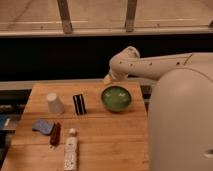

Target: Place the ceramic cup over the eraser

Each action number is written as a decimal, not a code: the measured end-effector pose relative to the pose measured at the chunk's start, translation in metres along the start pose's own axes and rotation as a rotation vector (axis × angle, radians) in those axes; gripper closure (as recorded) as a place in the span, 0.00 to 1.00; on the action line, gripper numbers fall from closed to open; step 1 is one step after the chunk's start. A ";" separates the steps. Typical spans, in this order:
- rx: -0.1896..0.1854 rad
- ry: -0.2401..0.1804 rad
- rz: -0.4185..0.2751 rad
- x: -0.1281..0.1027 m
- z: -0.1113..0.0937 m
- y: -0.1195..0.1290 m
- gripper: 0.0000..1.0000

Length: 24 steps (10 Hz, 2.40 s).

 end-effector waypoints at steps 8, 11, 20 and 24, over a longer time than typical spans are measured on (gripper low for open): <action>0.000 0.000 0.000 0.000 0.000 0.000 0.30; 0.000 0.000 0.000 0.000 0.000 0.000 0.30; 0.001 -0.003 -0.002 -0.001 -0.001 0.000 0.30; -0.047 -0.050 -0.061 -0.036 -0.011 0.020 0.30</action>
